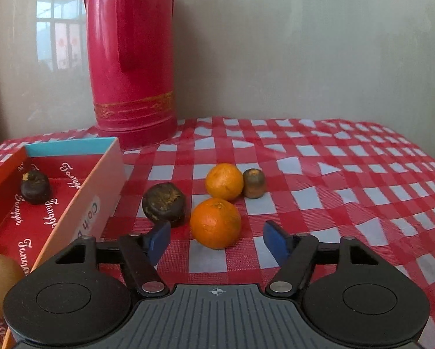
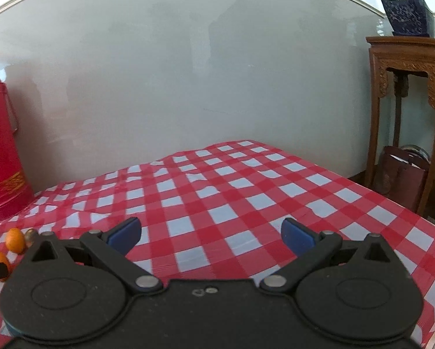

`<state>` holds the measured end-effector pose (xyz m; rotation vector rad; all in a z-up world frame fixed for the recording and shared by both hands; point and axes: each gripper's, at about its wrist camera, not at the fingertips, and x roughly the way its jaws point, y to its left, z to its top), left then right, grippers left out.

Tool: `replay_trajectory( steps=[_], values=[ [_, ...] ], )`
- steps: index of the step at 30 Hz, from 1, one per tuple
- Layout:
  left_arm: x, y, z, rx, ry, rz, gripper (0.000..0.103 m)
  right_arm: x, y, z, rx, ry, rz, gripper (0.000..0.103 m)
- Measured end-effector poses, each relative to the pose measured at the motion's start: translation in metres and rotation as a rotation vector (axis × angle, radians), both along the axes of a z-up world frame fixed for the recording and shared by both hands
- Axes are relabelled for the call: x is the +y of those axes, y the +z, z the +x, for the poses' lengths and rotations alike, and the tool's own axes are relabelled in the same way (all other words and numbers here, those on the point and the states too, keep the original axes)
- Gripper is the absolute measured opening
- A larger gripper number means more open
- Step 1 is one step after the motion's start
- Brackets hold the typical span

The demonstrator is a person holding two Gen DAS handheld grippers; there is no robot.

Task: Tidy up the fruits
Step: 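Move the left tool to the large orange and grasp it, then carry the large orange into the box and open the left tool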

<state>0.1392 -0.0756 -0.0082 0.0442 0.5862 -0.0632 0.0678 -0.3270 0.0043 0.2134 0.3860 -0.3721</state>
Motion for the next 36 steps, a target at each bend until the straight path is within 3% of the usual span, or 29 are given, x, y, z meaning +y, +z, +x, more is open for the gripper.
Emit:
replay_trajectory(
  steps=[5,6,7,8,11,22,36],
  values=[
    [-0.008,-0.005,0.006,0.012,0.002,0.02,0.069,-0.006,-0.006,0.01,0.033,-0.037,0.011,0.097],
    [-0.01,-0.007,0.007,0.021,-0.002,0.023,0.064,-0.006,-0.007,0.012,0.044,-0.049,0.004,0.097],
    [-0.012,-0.009,0.009,0.031,-0.001,0.028,0.045,-0.006,-0.007,0.013,0.054,-0.057,-0.001,0.097],
    [-0.014,-0.01,0.01,0.039,0.004,0.037,0.04,-0.006,-0.008,0.015,0.061,-0.056,0.002,0.097],
    [-0.01,-0.007,0.01,0.04,-0.003,0.004,0.04,-0.006,-0.007,0.014,0.048,-0.046,0.013,0.097],
    [0.02,0.021,-0.018,-0.046,-0.002,-0.002,0.04,0.014,0.007,0.011,0.017,-0.006,0.02,0.097],
    [0.099,0.04,-0.044,-0.105,0.115,-0.019,0.04,0.078,0.015,0.02,0.007,0.108,-0.002,0.097]
  ],
)
